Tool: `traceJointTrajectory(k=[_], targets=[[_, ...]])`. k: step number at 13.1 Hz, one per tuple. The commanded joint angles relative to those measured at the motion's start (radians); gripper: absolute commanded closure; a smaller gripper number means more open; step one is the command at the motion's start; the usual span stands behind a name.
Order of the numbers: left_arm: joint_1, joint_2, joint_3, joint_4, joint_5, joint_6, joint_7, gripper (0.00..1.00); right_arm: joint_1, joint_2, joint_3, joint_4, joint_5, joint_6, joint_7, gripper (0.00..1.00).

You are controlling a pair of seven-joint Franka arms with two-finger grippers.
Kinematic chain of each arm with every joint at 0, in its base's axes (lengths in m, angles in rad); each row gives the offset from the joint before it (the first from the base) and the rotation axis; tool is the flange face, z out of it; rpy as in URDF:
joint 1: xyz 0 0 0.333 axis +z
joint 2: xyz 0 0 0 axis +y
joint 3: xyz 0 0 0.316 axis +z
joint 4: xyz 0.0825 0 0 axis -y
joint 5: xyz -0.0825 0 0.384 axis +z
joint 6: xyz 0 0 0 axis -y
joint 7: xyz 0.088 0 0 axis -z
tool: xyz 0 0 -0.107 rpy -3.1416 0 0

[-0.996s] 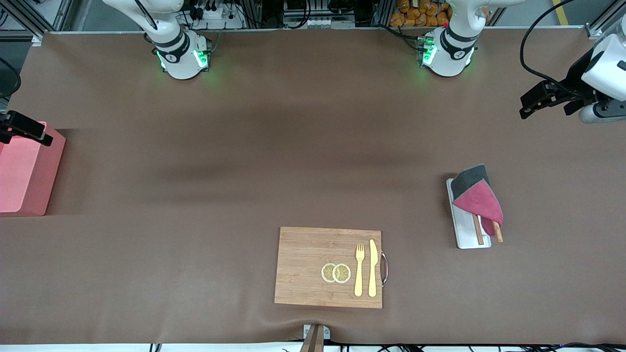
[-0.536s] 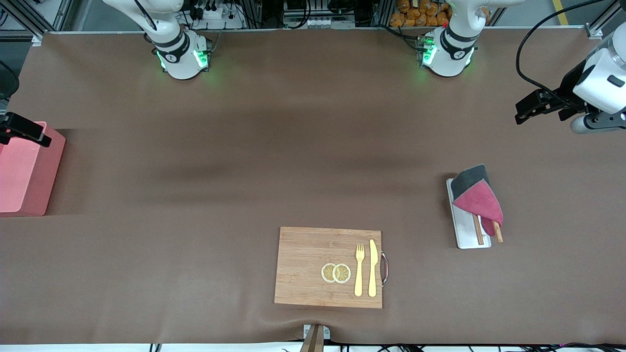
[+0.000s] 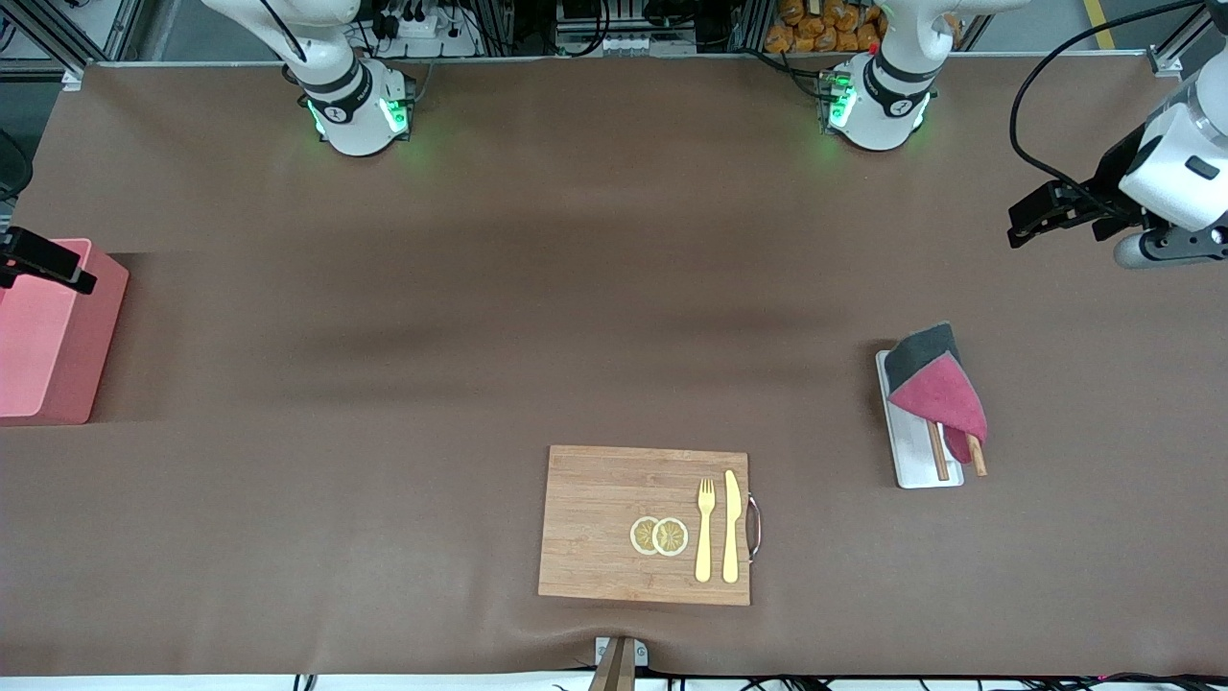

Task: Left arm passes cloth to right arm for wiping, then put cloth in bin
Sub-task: 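Move the left gripper down over the pink cloth on the white tray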

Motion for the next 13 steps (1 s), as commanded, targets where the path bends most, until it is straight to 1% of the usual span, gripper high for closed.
traceJointTrajectory(k=[1,5,7,9,11,13], targets=[[0.0,0.012,0.001,0.034,0.011,-0.021,0.02,0.0,-0.024,0.0,0.012,0.002,0.002,0.002,-0.011,0.0],[0.011,0.066,0.004,0.026,0.01,-0.001,0.022,0.0,-0.023,0.001,0.012,0.0,0.007,0.003,-0.001,0.0],[0.02,0.101,0.004,0.011,0.01,0.034,0.022,0.0,-0.021,0.001,0.014,-0.003,0.007,-0.004,0.003,0.0],[0.021,0.124,0.007,-0.032,0.011,0.12,0.02,0.0,-0.026,0.006,0.012,-0.003,0.007,-0.009,0.0,0.0],[0.047,0.173,0.006,-0.059,0.01,0.207,0.017,0.0,-0.026,0.013,0.014,-0.009,0.007,-0.007,-0.007,0.0],[0.049,0.219,0.006,-0.09,0.01,0.305,0.006,0.0,-0.024,0.012,0.014,-0.034,0.008,-0.003,-0.006,0.0]])
